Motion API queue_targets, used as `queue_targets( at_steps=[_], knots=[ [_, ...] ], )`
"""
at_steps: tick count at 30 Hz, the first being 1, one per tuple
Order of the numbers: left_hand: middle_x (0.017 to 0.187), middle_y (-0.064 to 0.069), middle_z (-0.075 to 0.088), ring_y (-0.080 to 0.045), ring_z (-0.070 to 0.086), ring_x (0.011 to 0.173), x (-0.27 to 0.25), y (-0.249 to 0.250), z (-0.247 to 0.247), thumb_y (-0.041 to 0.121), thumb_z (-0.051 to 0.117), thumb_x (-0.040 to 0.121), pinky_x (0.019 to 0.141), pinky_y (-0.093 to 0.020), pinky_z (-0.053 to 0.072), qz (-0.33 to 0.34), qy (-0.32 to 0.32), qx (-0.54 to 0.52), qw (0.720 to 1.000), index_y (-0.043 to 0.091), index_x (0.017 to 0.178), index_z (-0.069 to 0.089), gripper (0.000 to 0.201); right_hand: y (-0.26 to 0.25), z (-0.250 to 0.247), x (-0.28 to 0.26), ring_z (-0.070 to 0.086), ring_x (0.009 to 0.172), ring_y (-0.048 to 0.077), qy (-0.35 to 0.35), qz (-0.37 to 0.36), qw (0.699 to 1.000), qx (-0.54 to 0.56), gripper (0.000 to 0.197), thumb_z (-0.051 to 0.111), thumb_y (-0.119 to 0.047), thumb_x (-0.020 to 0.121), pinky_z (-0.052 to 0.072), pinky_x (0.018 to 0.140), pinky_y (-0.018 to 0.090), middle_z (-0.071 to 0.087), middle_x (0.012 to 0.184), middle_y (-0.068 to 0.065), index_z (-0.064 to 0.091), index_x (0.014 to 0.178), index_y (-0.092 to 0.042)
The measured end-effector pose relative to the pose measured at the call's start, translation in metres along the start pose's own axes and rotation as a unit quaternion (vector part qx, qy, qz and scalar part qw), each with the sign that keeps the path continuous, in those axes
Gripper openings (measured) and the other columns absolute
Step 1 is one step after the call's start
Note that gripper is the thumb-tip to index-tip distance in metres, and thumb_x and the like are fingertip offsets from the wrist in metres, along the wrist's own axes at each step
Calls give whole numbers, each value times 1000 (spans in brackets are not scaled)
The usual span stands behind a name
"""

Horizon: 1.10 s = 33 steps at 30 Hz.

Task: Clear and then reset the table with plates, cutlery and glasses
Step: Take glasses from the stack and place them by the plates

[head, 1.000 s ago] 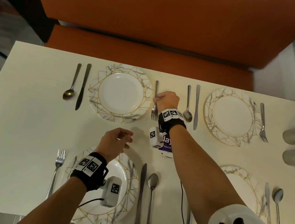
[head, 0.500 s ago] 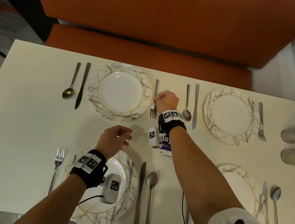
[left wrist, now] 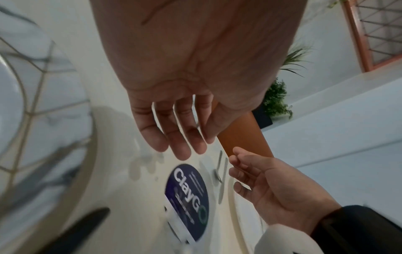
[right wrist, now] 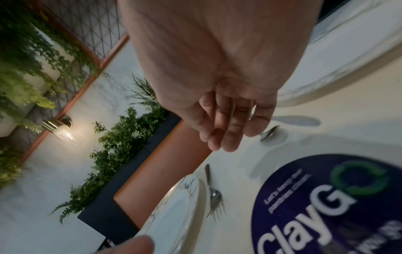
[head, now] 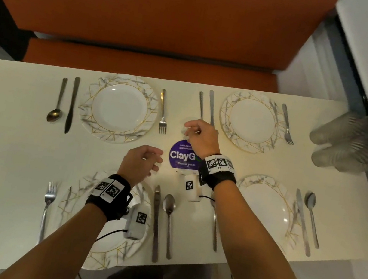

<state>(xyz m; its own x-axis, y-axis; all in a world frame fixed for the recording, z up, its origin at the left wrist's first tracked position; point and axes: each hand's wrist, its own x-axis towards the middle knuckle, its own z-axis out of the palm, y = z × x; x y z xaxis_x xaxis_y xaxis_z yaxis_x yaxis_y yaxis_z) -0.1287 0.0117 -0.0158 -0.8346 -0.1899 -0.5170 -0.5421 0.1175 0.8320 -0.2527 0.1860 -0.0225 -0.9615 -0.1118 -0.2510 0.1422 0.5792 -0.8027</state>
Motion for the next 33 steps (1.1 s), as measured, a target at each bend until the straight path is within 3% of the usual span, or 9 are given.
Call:
queue_targets(
  at_steps=[2,4,11,15,20,22,25,28,33],
  knots=[
    [90,-6,78,-19,71,73,-4,8,19,9,62,96,62,-31,54,15,-14,9,1000,18,102,74,16,7,-20,-18,69,89,18,9,11,1000,27,21,57,-8,94,58,82,29,74,94,5,74,101,-18],
    [88,-8,78,-18,72,73,-8,19,41,10,66,94,62,-31,54,27,-27,19,999,19,100,75,14,16,-44,-35,69,83,19,28,10,998,48,21,58,-5,93,59,80,33,74,90,5,74,100,-17],
    [87,-3,76,-16,71,73,-21,64,140,13,65,97,68,-35,54,68,-87,51,993,19,104,73,12,61,-141,-83,66,67,12,81,24,994,66,26,54,-2,92,51,60,14,74,81,-1,75,99,-15],
    [88,-2,77,-14,73,72,-22,97,211,15,68,94,66,-31,52,106,-115,89,984,23,101,74,12,94,-209,-97,67,68,20,126,29,989,72,28,55,1,90,56,65,21,74,81,0,76,97,-17],
    [94,7,74,-11,70,83,-11,155,309,23,69,92,73,-22,51,200,-137,161,957,28,103,74,13,136,-308,-90,61,70,7,219,-16,975,19,21,61,-2,90,46,69,9,73,86,-1,75,97,-15],
    [99,8,72,-11,67,89,-2,180,346,24,71,91,81,-21,52,259,-142,199,934,26,109,73,18,154,-348,-80,58,78,4,265,-32,963,-31,23,60,-1,88,46,78,13,71,92,-1,75,100,-14],
    [115,0,66,-15,62,101,14,214,401,26,74,90,91,-27,49,344,-157,281,882,23,123,67,34,180,-406,-58,54,102,21,293,-14,944,-148,34,59,-3,81,45,93,31,65,107,2,70,109,-19],
    [133,-5,58,-23,54,122,29,236,449,30,75,87,104,-38,45,396,-165,379,820,22,136,59,52,199,-449,-36,46,111,34,262,18,923,-280,46,67,-15,75,40,93,40,56,120,9,62,120,-22],
    [159,-9,36,-30,31,147,44,249,500,34,81,77,113,-50,34,443,-173,577,664,21,156,35,92,214,-488,-11,40,122,37,141,56,913,-379,76,78,-37,72,37,98,44,46,137,12,48,139,-20]
  ],
)
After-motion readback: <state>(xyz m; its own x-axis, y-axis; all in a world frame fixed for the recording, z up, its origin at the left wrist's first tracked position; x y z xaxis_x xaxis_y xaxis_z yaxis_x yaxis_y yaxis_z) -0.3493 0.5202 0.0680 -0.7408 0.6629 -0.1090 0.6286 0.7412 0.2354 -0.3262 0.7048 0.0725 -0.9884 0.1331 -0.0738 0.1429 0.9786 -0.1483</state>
